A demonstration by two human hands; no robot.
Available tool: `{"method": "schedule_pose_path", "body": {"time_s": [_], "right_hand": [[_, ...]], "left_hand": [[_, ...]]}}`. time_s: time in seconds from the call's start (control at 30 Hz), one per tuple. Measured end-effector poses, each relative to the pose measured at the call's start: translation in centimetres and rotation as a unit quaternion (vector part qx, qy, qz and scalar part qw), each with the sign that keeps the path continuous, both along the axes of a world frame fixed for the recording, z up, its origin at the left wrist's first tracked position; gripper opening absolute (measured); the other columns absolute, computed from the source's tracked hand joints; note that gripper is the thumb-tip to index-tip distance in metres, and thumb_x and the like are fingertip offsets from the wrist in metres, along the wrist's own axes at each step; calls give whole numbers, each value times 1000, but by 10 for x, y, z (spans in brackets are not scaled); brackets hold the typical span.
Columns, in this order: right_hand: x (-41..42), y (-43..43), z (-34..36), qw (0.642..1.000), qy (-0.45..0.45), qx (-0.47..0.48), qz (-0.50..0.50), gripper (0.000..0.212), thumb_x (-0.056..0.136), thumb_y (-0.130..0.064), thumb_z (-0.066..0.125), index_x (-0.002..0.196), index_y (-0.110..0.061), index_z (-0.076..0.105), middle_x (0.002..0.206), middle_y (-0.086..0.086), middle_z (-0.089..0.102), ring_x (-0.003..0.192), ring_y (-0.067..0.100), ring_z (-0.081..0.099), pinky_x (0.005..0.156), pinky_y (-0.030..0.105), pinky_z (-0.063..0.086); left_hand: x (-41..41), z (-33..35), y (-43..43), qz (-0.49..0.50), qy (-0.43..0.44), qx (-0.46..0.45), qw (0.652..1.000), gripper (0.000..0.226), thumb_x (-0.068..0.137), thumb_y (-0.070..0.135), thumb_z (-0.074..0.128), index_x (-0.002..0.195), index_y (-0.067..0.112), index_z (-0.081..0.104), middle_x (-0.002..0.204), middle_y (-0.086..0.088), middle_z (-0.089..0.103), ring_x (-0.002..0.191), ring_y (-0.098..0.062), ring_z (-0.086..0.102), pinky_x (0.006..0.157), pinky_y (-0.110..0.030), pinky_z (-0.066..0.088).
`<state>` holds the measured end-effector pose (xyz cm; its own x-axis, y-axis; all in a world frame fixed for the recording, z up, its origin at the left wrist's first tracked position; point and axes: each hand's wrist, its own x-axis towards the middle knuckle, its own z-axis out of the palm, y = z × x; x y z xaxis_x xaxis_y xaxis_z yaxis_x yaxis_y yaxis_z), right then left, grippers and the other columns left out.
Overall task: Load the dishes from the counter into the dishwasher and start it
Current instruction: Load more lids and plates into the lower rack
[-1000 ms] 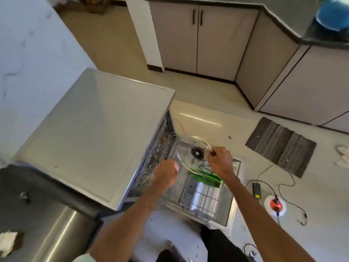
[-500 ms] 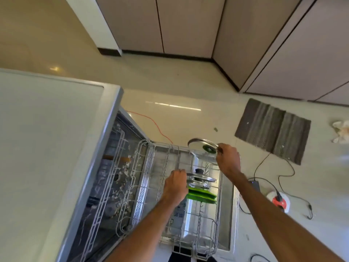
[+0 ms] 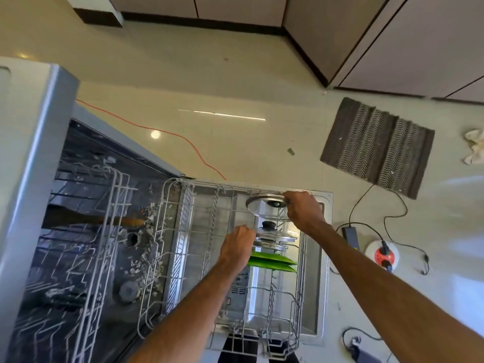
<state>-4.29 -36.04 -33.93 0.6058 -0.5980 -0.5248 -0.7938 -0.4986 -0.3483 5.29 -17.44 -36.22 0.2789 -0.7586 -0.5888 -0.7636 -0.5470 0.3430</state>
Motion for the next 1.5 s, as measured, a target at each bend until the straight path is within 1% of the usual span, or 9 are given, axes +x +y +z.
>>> {"method": "schedule_pose_path", "body": {"time_s": [0.13, 0.37, 0.53, 0.83, 1.0, 1.17, 1.33, 1.43, 1.5], "right_hand": [[4, -3, -11, 999, 16, -8, 30, 18, 97, -14, 48, 98, -17, 65, 92, 15, 66, 83, 36, 62, 66, 35, 46], [19, 8, -23, 997, 32, -23, 61, 18, 98, -12, 49, 105, -17, 65, 91, 15, 67, 84, 36, 65, 73, 47, 57], [23, 17, -35, 986, 65, -58, 141, 25, 97, -6, 50, 115, -13, 67, 100, 19, 70, 95, 39, 68, 77, 42, 54], [22, 24, -62, 969, 110, -53, 216, 31, 102, -21, 54, 132, -16, 58, 114, 16, 66, 105, 33, 65, 85, 41, 51], [16, 16, -74, 978, 78, 51, 186, 29, 99, -18, 58, 128, -11, 60, 108, 17, 68, 93, 31, 67, 84, 46, 57], [12, 8, -76, 977, 55, 121, 164, 37, 96, -8, 59, 133, -7, 58, 114, 20, 69, 98, 33, 67, 87, 49, 54], [-7, 31, -62, 996, 3, 38, 79, 52, 84, 6, 68, 133, -9, 54, 129, 17, 60, 111, 31, 61, 89, 38, 54], [-18, 62, -34, 996, -78, -25, -18, 59, 77, 20, 59, 129, -7, 55, 130, 16, 58, 115, 30, 58, 86, 30, 49], [-27, 83, -21, 989, -119, -56, -73, 62, 76, 23, 53, 129, -7, 56, 131, 15, 58, 120, 29, 55, 93, 33, 51]], "left_hand": [[-4, -11, 4, 15, 26, -3, 1000, 19, 99, 7, 57, 116, 8, 65, 107, -9, 67, 85, -15, 67, 73, -28, 59], [-12, -20, 11, 31, 36, -25, 999, 29, 97, 4, 59, 125, 7, 60, 117, -13, 66, 95, -19, 69, 79, -31, 60], [-13, -22, 13, 52, 16, -50, 997, 33, 96, 6, 61, 129, 5, 57, 120, -13, 64, 99, -19, 66, 81, -31, 59], [-16, -29, 13, 34, 34, -69, 996, 45, 92, -2, 61, 136, 6, 52, 122, -12, 63, 101, -20, 67, 81, -32, 60], [-19, -31, 15, 43, 40, -68, 996, 45, 92, -2, 61, 135, 4, 50, 122, -12, 62, 102, -21, 66, 83, -34, 59], [-18, -29, 15, 41, 49, -68, 996, 48, 91, -4, 61, 137, 2, 48, 125, -13, 60, 103, -21, 66, 83, -32, 59], [-12, -20, 18, 54, 42, -71, 995, 48, 94, -3, 57, 140, 2, 45, 135, -15, 52, 107, -18, 62, 83, -29, 58], [-11, -13, 21, 63, 33, -64, 995, 55, 93, -6, 56, 144, 1, 39, 150, -18, 38, 119, -20, 58, 85, -30, 58], [-12, -9, 24, 67, 28, -49, 996, 58, 91, -8, 59, 144, 2, 39, 152, -17, 35, 114, -18, 59, 79, -28, 59]]}}
